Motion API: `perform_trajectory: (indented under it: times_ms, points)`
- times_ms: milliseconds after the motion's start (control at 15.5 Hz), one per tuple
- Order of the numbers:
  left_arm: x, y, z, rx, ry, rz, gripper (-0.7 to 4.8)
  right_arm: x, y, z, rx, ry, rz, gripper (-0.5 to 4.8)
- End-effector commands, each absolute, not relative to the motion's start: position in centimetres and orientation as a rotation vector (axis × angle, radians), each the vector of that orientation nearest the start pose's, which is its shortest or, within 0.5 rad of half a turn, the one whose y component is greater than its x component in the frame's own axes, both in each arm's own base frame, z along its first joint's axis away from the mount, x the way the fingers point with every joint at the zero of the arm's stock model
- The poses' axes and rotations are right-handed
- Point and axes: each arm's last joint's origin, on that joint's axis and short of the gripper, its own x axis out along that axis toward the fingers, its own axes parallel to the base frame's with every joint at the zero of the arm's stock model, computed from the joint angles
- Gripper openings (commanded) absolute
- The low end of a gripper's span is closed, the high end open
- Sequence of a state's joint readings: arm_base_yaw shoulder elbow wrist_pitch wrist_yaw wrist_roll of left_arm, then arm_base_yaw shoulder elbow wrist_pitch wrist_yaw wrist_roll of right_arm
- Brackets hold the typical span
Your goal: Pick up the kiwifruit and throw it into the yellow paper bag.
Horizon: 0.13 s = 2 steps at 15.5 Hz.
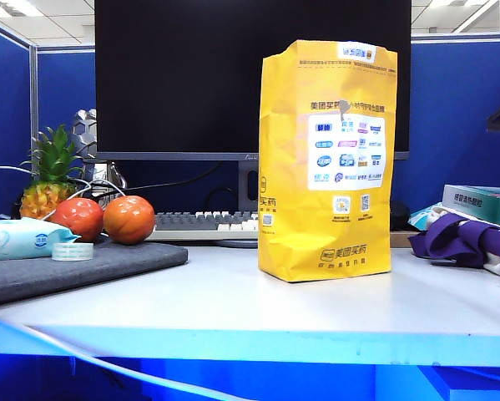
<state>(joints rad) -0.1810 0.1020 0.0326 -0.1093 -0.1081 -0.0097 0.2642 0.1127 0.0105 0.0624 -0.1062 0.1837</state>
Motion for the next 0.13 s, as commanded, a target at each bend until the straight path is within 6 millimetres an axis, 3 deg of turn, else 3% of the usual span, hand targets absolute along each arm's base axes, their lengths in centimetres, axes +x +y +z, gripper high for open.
perform_trajectory:
  times_ms: [64, 129]
  points:
    - [10.0, -1.53, 15.76, 0.011, 0.165, -0.075, 4.79, 9.97, 3.03, 16.25, 0.183, 0.069, 0.368, 4.79]
    - [10.0, -1.53, 15.76, 0.011, 0.165, -0.075, 4.79, 9.97, 3.03, 16.25, 0.182, 0.069, 0.368, 4.79]
